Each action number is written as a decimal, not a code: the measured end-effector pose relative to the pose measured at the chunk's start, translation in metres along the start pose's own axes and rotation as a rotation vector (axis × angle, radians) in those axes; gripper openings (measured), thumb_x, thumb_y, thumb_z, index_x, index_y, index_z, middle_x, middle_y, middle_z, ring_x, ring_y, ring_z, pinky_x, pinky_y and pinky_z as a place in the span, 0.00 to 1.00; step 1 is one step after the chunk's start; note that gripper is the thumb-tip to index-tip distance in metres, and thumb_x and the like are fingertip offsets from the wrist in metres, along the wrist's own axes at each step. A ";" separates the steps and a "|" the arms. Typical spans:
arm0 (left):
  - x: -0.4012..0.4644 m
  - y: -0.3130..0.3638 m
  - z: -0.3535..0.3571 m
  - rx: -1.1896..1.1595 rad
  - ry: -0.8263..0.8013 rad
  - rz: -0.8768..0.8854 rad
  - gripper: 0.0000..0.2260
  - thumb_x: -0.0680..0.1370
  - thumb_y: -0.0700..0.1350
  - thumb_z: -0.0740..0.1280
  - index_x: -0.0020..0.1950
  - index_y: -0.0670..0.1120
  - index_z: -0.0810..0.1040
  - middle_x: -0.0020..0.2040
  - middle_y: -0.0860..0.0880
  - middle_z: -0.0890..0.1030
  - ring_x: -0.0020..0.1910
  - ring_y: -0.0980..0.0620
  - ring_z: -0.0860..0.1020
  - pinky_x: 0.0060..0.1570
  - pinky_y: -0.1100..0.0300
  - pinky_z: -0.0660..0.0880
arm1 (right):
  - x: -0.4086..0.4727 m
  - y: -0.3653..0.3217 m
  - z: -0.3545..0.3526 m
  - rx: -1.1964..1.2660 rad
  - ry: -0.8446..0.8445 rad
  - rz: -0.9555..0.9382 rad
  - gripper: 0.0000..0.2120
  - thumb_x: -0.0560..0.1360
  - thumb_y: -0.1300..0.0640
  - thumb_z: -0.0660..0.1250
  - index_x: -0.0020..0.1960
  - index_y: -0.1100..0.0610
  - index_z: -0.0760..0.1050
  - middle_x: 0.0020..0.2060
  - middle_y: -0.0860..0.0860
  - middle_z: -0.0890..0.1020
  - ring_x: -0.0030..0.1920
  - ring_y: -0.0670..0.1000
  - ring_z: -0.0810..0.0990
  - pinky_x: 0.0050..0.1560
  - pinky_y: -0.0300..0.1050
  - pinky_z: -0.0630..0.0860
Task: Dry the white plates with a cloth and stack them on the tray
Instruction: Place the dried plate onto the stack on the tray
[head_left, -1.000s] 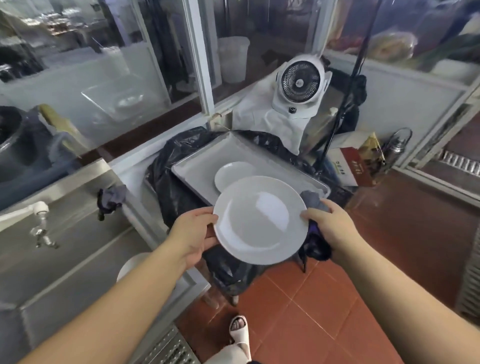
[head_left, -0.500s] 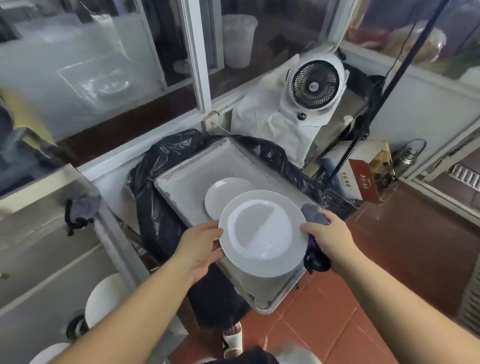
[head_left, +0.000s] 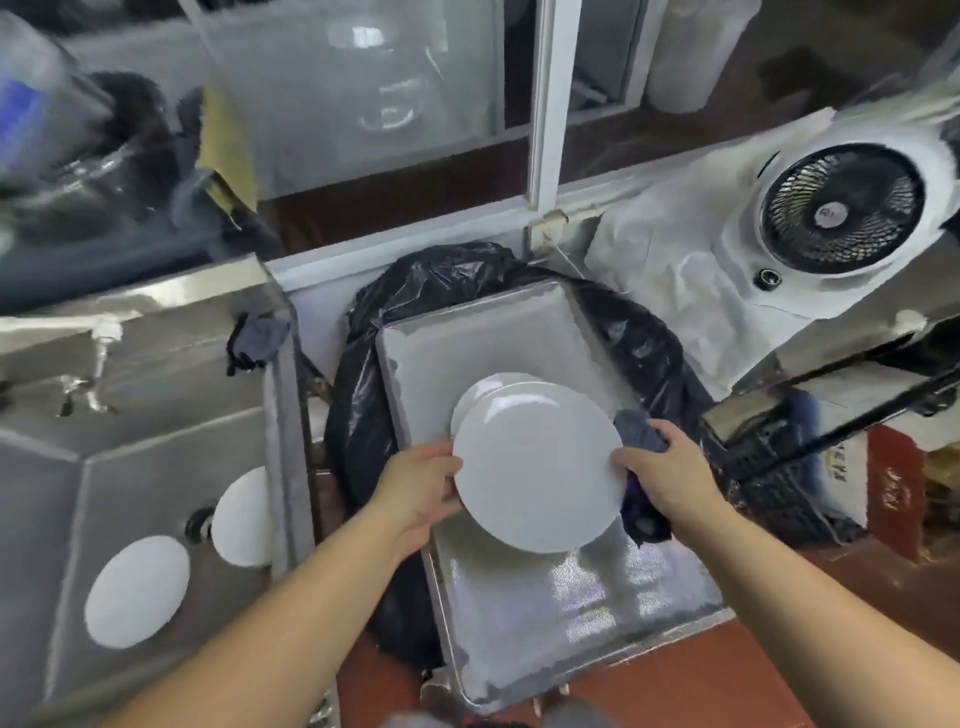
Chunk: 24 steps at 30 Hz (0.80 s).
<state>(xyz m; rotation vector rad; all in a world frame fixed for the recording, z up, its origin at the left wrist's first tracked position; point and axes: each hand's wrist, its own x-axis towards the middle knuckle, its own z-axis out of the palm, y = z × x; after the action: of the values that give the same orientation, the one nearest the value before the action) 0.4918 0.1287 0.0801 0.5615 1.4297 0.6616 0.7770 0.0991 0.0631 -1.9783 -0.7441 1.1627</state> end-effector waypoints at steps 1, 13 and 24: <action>0.002 -0.001 0.002 -0.006 0.031 -0.003 0.15 0.80 0.32 0.66 0.63 0.43 0.83 0.51 0.44 0.89 0.48 0.47 0.88 0.39 0.56 0.84 | 0.009 -0.002 0.001 -0.017 -0.028 -0.010 0.17 0.69 0.60 0.75 0.54 0.45 0.77 0.27 0.39 0.83 0.24 0.41 0.80 0.20 0.33 0.71; 0.068 -0.003 0.010 0.033 0.194 -0.029 0.13 0.79 0.30 0.66 0.57 0.43 0.85 0.49 0.44 0.89 0.46 0.46 0.88 0.39 0.58 0.84 | 0.098 -0.002 0.032 -0.124 -0.156 -0.006 0.11 0.69 0.59 0.73 0.49 0.52 0.75 0.31 0.48 0.80 0.21 0.42 0.74 0.23 0.39 0.72; 0.130 -0.016 0.011 0.200 0.321 -0.008 0.12 0.78 0.33 0.69 0.55 0.48 0.86 0.49 0.49 0.87 0.49 0.47 0.86 0.44 0.56 0.85 | 0.136 0.007 0.062 -0.244 -0.149 0.004 0.18 0.70 0.57 0.72 0.58 0.50 0.75 0.32 0.42 0.80 0.26 0.41 0.80 0.26 0.38 0.75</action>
<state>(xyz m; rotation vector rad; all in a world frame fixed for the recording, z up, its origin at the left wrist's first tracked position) 0.5071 0.2101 -0.0220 0.6246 1.8120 0.6250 0.7811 0.2161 -0.0298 -2.1070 -0.9995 1.2828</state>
